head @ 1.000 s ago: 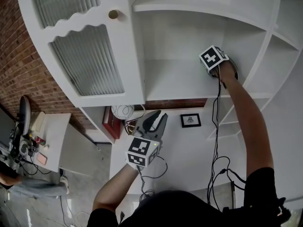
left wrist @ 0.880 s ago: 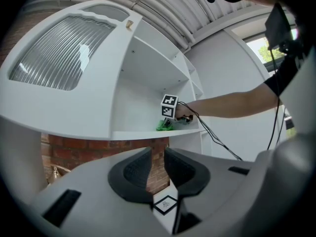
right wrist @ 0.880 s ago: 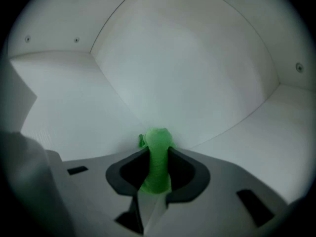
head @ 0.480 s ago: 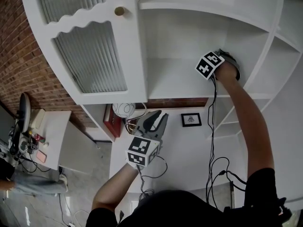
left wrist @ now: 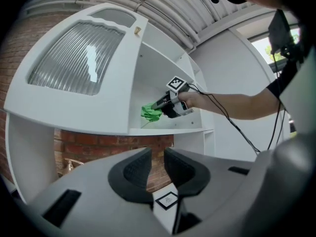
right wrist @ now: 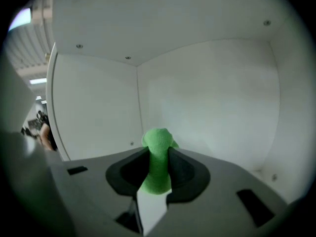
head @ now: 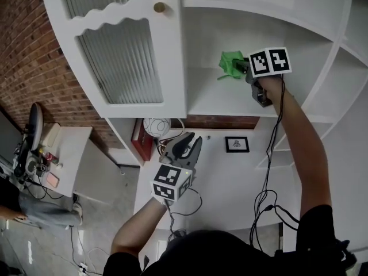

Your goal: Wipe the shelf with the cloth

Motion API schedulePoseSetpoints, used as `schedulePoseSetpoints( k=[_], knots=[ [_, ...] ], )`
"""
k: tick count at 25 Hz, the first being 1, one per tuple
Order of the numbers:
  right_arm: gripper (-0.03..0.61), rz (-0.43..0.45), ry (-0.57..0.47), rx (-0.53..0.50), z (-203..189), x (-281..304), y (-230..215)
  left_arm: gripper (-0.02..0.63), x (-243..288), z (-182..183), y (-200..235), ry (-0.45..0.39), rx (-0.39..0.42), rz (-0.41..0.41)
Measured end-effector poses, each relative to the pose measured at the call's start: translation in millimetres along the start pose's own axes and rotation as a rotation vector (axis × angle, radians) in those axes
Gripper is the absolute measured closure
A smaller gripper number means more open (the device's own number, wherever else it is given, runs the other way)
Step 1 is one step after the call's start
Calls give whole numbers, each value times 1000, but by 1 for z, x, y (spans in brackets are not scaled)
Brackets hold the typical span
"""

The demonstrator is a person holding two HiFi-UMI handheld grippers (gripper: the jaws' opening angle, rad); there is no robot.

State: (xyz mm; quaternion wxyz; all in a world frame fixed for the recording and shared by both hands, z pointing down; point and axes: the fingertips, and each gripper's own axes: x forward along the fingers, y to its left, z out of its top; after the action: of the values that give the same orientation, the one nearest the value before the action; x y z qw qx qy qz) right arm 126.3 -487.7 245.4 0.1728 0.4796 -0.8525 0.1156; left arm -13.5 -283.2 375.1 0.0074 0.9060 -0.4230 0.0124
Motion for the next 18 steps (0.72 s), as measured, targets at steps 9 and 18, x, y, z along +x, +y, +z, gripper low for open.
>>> schedulePoseSetpoints(
  k=[9, 18],
  knots=[
    [483, 350, 51, 252, -9, 51, 95, 537, -46, 0, 32, 1, 2, 122],
    [485, 244, 186, 63, -37, 77, 100, 537, -60, -5, 43, 6, -8, 153]
  ],
)
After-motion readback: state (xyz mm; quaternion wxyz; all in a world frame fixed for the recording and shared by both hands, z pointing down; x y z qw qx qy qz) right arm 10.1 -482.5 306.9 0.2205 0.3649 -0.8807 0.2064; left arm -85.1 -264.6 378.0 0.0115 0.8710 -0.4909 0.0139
